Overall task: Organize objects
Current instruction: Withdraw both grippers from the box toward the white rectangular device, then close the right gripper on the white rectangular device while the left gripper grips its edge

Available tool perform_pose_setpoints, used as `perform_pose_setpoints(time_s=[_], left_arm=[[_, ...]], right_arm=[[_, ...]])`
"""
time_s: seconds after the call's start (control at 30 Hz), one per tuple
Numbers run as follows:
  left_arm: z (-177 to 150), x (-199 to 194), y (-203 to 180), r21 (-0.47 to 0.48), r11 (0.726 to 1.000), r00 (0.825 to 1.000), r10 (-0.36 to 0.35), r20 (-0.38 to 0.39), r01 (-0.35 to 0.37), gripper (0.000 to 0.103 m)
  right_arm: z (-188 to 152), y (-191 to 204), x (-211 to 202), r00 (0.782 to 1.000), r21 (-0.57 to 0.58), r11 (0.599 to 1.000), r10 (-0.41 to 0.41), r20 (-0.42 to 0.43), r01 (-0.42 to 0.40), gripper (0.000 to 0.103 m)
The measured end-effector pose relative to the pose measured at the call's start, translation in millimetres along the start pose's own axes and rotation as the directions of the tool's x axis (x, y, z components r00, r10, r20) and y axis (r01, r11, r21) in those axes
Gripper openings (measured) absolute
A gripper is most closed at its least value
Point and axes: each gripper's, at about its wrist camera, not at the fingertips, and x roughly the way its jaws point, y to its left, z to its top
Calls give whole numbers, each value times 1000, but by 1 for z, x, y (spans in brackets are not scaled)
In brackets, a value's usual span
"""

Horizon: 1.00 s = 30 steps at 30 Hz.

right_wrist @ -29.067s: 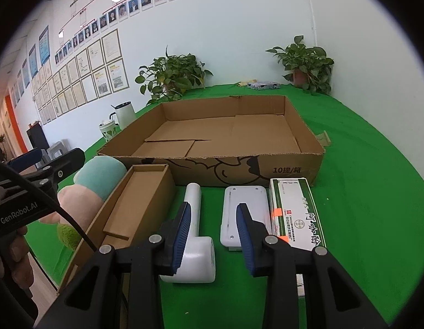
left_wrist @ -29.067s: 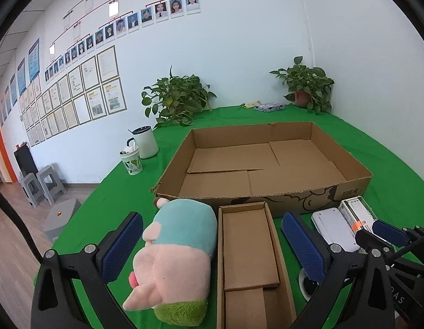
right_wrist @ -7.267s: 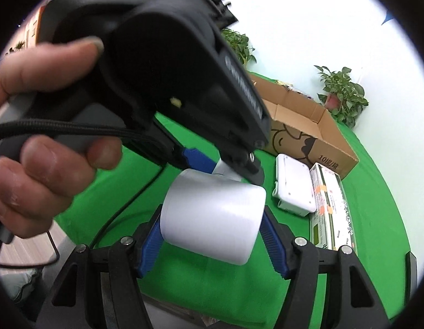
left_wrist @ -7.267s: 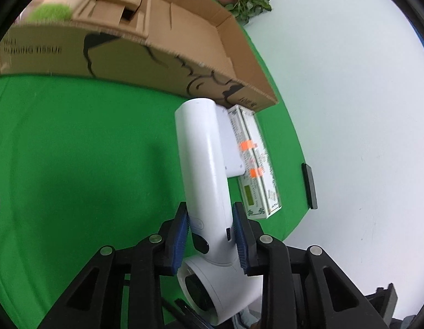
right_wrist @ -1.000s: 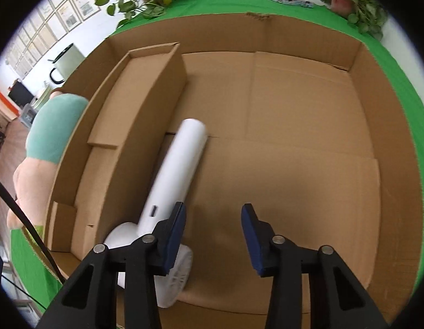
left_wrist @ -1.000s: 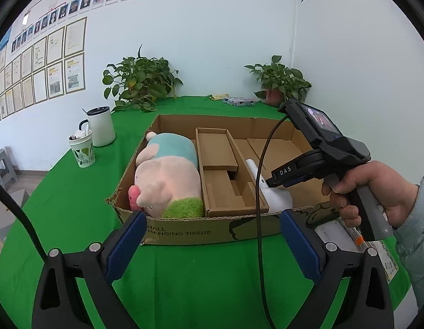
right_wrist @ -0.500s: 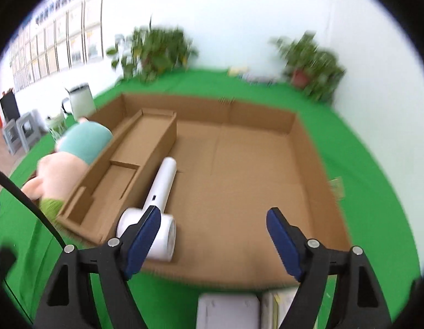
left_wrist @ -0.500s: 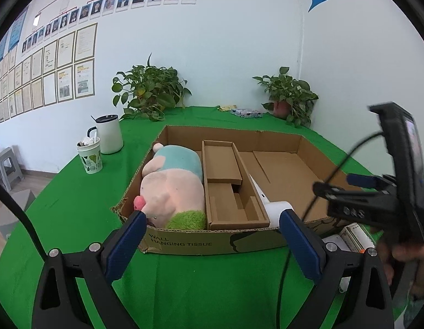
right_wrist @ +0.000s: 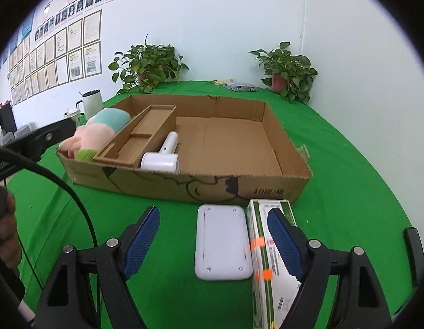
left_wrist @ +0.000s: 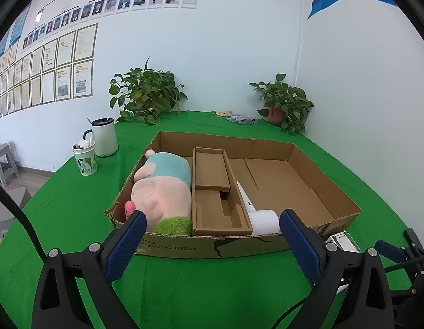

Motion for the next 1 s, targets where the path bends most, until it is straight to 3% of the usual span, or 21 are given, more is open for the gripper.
perform_pose_setpoints(time_s=[0.2, 0.3, 0.4, 0.5, 0.67, 0.73, 0.83, 1.0], left_arm=[[-2, 32, -18, 39, 993, 987, -110, -120, 115, 98], [-3, 56, -24, 17, 980, 960, -192, -204, 199, 98], [-6, 80, -31, -50, 954, 908, -295, -298, 294, 98], [-14, 100, -43, -112, 922, 845, -386, -371, 371, 98], [-29, 116, -61, -130, 893, 781, -441, -442, 431, 94], [-36, 123, -68, -137, 883, 754, -457, -471, 449, 88], [-45, 133, -71, -192, 864, 709, -493, -505, 464, 87], [-54, 148, -67, -252, 849, 665, -523, -533, 465, 78]], right_arm=[[-19, 2, 27, 991, 28, 995, 96, -91, -94, 81], [-26, 1, 43, 983, 26, 993, 118, -140, -115, 81], [-29, -4, 60, 973, 25, 992, 126, -191, -124, 81], [-31, -10, 67, 977, -10, 997, 73, -199, -77, 81], [-36, -31, 70, 979, -27, 999, 21, -205, -27, 83], [-38, -34, 70, 978, -32, 999, -1, -211, -5, 85], [-40, -26, 72, 973, -53, 998, 21, -229, -34, 85], [-41, -17, 84, 969, -58, 997, 26, -246, -41, 85]])
